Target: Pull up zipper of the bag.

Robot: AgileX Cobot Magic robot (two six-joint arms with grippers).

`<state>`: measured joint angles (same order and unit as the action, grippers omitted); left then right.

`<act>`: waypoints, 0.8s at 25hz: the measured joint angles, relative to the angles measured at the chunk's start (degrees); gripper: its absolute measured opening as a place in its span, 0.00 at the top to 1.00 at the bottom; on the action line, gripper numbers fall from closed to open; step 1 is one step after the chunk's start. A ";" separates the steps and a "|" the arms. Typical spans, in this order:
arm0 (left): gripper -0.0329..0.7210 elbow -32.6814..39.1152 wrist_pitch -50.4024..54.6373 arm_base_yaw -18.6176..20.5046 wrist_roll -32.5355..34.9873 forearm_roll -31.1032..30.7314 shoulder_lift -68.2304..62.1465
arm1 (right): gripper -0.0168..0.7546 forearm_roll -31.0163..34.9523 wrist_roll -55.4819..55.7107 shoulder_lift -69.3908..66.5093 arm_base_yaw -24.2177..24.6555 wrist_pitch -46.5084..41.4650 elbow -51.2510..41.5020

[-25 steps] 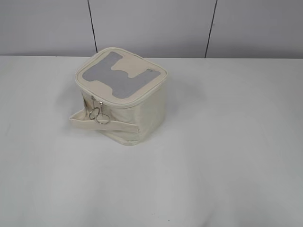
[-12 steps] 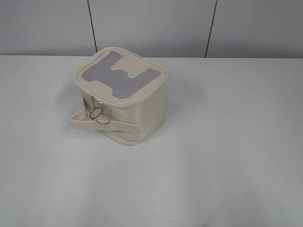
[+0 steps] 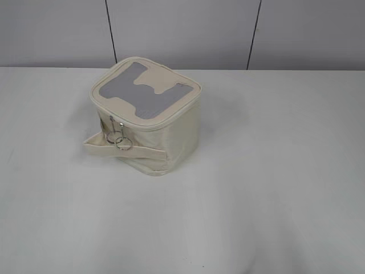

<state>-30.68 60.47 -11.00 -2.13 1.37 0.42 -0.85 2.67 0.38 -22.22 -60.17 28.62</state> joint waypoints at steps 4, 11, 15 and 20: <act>0.63 0.00 0.00 7.68 0.00 0.00 0.00 | 0.46 0.00 0.00 0.00 13.84 0.00 0.00; 0.63 0.00 0.00 9.65 0.00 0.06 0.00 | 0.46 0.00 0.00 0.00 18.23 0.00 -0.05; 0.63 0.00 0.00 9.65 0.00 0.06 0.00 | 0.46 0.00 0.00 0.00 18.23 0.00 -0.05; 0.63 0.00 0.00 9.65 0.00 0.06 0.00 | 0.46 0.00 0.00 0.00 18.23 0.05 -0.05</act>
<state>-30.68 60.47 -1.35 -2.13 1.43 0.42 -0.85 2.67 0.38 -3.99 -60.11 28.57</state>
